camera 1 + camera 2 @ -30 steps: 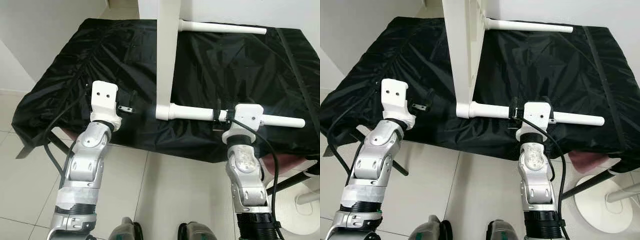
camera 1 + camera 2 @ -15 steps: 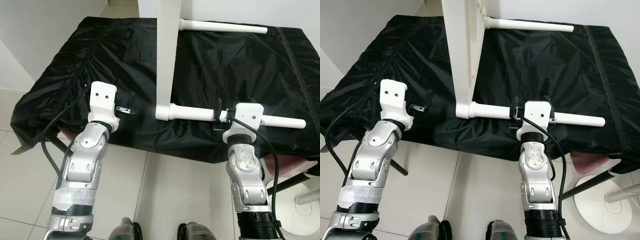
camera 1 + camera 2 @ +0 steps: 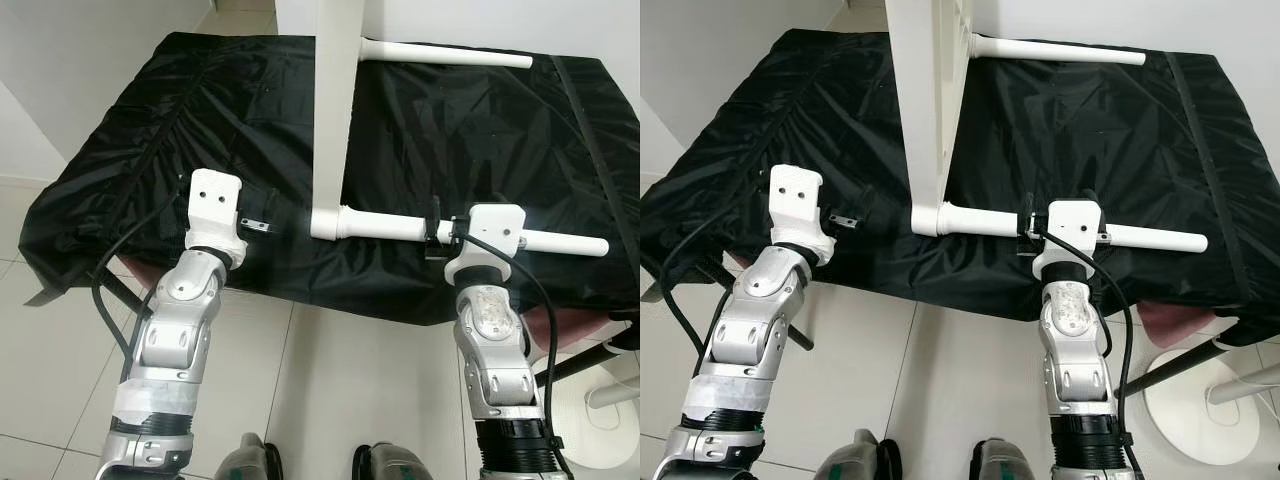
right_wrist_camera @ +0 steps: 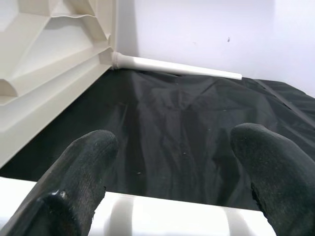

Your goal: Building children table

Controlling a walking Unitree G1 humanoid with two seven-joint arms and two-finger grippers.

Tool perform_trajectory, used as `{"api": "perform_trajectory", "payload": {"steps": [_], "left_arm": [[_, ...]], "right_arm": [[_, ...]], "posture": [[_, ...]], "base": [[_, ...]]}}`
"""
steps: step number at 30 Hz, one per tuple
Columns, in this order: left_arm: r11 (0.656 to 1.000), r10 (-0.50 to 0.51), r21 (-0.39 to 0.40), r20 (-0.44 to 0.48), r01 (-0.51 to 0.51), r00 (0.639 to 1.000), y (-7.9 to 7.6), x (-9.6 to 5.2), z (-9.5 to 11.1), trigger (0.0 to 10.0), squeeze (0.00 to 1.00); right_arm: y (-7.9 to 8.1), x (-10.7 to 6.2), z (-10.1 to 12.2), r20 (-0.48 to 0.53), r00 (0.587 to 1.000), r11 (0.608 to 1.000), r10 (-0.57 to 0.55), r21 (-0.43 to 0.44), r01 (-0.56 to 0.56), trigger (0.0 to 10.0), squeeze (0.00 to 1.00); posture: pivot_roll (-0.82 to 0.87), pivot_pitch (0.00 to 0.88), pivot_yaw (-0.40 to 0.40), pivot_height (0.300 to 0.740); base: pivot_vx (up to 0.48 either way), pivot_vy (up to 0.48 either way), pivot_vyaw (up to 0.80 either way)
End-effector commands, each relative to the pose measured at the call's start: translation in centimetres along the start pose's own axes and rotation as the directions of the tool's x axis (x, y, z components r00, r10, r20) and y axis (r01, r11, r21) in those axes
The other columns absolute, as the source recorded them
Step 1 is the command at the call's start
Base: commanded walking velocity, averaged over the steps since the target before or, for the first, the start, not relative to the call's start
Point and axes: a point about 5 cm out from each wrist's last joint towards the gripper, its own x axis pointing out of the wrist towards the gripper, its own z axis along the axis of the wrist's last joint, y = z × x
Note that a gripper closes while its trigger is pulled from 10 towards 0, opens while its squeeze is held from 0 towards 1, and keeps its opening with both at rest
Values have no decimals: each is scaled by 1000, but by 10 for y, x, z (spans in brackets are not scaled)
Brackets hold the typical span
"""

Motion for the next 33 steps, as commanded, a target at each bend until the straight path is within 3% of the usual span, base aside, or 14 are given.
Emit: {"api": "perform_trajectory", "payload": {"steps": [1,14,16,33], "left_arm": [[999,37,13,-14,-36,999,3,0,-6,10000,0],[998,67,2,-39,-67,997,2,-14,-26,10000,0],[997,77,27,-37,-76,996,2,-16,-30,10000,0],[993,118,19,-15,-118,993,8,-16,-31,10000,0]], "right_arm": [[3,-3,-5,-9,1000,1000,21,18,-21,10000,0],[4,-15,-24,-38,998,998,53,37,-52,10000,0],[7,-16,-27,-46,997,997,70,30,-68,10000,0],[5,-8,-24,-13,997,997,81,17,-81,10000,0]], "posture": [[-106,27,50,740],[-96,0,35,740],[-92,0,27,740],[-93,0,12,740]], "base": [[0,0,0],[0,0,0],[0,0,0],[0,0,0]]}}
